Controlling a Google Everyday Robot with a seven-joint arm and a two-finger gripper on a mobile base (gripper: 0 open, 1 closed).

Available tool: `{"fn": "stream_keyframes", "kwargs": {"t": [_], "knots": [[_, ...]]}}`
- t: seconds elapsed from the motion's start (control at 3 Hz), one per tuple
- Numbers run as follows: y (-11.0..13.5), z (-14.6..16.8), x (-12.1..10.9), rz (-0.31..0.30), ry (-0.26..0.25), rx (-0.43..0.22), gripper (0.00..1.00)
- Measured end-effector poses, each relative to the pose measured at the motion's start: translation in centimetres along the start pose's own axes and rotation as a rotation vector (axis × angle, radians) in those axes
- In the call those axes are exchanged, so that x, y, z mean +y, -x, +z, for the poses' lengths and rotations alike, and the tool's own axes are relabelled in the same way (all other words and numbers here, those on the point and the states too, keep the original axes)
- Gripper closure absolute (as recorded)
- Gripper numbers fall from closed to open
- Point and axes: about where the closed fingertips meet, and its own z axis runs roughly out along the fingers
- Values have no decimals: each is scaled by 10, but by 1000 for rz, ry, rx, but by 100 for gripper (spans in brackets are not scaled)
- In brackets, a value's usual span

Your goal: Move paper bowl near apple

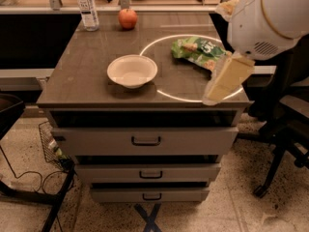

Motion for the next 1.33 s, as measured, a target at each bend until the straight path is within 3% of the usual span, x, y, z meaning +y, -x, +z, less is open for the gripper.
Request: {"fn": "stream_keyframes", "kwargs": {"t": [0.33,0.67,1.0,1.33], "knots": [[37,17,-7,-2,-57,-101,0],[37,17,-7,-2,-57,-101,0],[62,52,-16,-21,-57,-147,0],[100,112,-21,-41,-61,-208,0]]}}
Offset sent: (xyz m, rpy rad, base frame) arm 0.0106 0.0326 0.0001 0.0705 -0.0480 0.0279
